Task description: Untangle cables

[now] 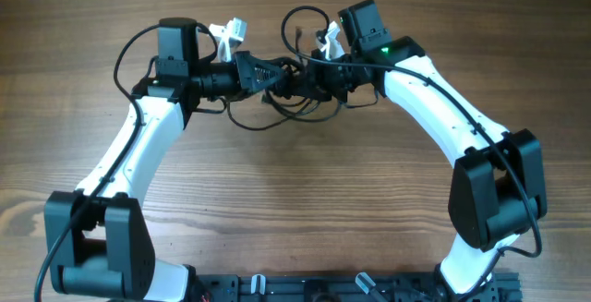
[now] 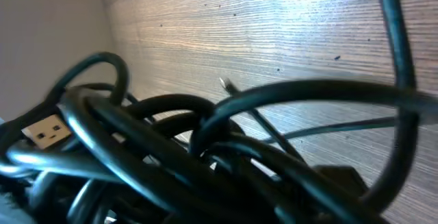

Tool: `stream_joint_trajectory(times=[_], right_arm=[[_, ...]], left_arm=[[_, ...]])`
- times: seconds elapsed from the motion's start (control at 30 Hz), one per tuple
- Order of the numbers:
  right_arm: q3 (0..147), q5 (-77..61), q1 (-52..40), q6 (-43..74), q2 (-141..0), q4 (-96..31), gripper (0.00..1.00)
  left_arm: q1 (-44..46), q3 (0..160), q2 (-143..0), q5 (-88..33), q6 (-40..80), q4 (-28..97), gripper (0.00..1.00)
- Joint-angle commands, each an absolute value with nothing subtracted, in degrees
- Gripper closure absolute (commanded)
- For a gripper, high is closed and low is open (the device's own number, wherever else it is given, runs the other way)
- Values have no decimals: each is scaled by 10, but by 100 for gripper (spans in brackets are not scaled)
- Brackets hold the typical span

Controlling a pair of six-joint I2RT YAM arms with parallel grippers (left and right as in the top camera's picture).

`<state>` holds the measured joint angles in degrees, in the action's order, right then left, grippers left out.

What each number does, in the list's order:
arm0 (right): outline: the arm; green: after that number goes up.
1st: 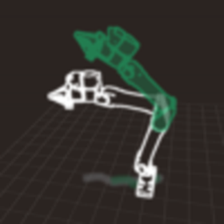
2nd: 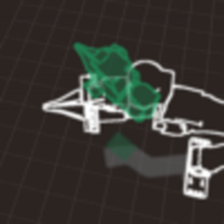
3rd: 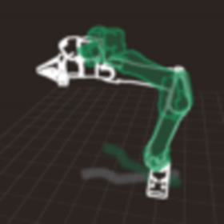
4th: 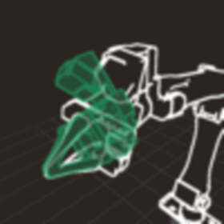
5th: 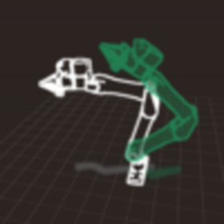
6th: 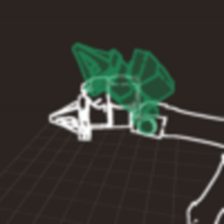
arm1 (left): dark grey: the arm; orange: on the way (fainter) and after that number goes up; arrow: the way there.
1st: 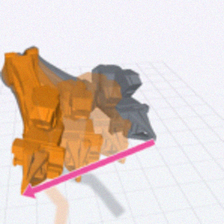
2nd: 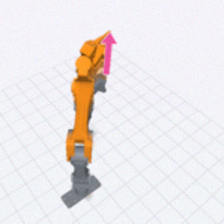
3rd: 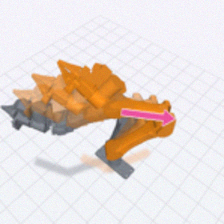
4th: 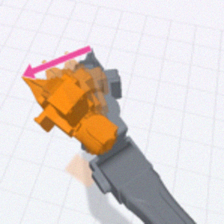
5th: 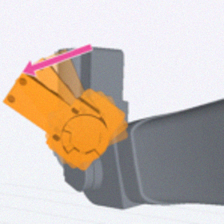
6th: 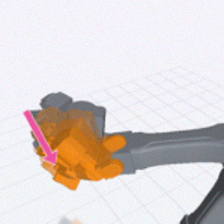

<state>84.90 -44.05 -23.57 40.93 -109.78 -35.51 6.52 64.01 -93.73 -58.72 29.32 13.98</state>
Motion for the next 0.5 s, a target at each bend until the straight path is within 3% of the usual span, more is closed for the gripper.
stream_joint_trajectory(times=[0.0, 0.13, 0.47], right_arm=[[842, -453, -247, 387, -1122, -367, 96], [843, -494, -234, 314, -1119, -367, 96], [843, -540, -150, 194, -1075, -434, 96]], left_arm=[[58, 655, -918, -614, 305, 111, 96], [46, 655, -918, -598, 305, 117, 96], [27, 655, -918, -415, 257, 273, 96]])
